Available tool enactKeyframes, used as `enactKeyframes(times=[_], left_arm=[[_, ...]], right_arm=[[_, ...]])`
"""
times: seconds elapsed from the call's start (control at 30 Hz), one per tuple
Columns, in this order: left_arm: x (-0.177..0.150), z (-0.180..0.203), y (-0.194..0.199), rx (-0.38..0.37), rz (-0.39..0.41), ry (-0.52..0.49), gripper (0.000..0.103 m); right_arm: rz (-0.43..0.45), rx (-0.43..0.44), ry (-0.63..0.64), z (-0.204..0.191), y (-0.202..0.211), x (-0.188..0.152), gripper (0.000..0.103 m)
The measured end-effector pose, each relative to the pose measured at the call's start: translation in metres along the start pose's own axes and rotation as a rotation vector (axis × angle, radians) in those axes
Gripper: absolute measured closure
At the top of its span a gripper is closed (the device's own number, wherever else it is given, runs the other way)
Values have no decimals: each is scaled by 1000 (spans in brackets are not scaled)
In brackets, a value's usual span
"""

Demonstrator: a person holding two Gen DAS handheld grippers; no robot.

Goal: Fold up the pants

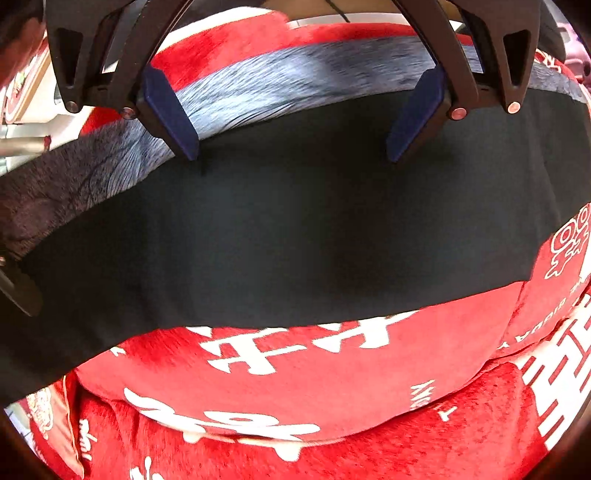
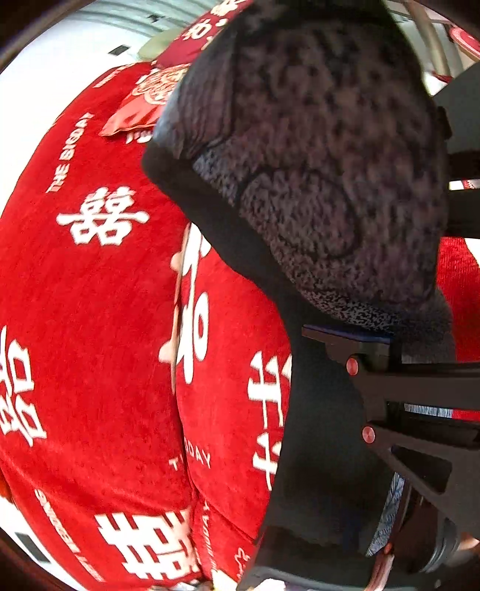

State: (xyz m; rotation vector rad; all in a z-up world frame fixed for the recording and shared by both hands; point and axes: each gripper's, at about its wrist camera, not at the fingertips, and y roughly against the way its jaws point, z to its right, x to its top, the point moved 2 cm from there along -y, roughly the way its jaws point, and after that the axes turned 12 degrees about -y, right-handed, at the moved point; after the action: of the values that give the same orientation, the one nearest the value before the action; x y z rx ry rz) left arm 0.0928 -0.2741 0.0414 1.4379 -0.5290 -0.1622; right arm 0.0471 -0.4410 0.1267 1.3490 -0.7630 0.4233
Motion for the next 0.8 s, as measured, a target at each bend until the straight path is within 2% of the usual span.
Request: enactKeyframes(times=[0.1, 0.2, 0.3, 0.47, 0.53, 0.63, 0.8], left_arm=[[-15, -39, 23, -33, 68, 52, 1], [-32, -99, 40, 4, 111, 161, 1], [-50, -151, 44, 47, 112, 270, 1], [-77, -210, 39, 47, 95, 440, 1], [-86, -219, 35, 42, 89, 460, 1], [-89, -220, 33, 36, 89, 452, 1], [-78, -207, 42, -15, 130, 421, 1]], right_arm=[[41, 19, 79, -29, 13, -4, 74], [71, 23, 189, -63, 19, -12, 74], [91, 19, 337, -111, 14, -30, 74], [94, 42, 527, -177, 0, -69, 75], [97, 22, 664, -204, -9, -96, 75], [122, -28, 798, -221, -14, -127, 75], [140, -27, 777, -223, -8, -127, 77]])
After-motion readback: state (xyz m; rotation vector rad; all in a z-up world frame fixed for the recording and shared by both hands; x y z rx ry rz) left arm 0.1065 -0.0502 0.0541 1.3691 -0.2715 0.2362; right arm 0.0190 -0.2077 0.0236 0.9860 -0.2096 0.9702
